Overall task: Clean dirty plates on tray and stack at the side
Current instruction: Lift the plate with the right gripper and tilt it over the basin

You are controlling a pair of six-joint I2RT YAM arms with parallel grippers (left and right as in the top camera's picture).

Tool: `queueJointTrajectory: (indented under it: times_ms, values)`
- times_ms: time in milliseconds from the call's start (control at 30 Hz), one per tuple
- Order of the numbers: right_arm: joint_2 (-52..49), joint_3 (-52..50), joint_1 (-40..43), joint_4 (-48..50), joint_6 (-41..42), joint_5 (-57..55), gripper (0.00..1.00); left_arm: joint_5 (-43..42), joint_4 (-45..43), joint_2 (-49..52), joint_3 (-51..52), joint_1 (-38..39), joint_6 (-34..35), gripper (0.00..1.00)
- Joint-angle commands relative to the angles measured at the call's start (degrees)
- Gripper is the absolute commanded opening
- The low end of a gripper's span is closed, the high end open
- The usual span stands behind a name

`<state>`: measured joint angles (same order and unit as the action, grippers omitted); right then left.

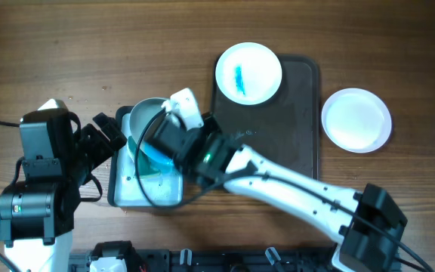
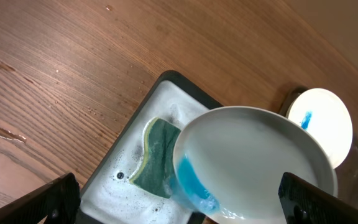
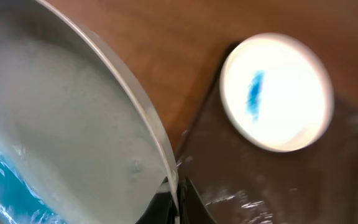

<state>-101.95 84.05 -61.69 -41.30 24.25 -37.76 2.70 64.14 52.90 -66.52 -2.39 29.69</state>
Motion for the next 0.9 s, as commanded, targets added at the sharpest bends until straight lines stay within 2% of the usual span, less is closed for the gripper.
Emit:
queueJointTrajectory:
  times_ms: [0, 233, 567, 867]
  values:
    - [2.4, 1.8, -3.6, 0.7, -1.9, -16.7, 0.04, 0.6, 0.0, 0.1, -1.0, -0.4, 0.8, 1.0]
    - [2.4, 1.8, -8.3, 5.0, -7.3, -25.4, 0.04, 0.6, 0.0, 0.1, -1.0, -0.4, 0.8, 1.0]
    - [2.4, 1.8, -11.0, 14.2, -20.0, -33.3, 0.05, 0.6, 0.0, 0.1, -1.0, -0.4, 0.8, 1.0]
    - [2.4, 1.8, -12.7, 21.3, -28.7, -35.8, 0.04, 0.6, 0.0, 0.1, -1.0, -0.4, 0.8, 1.0]
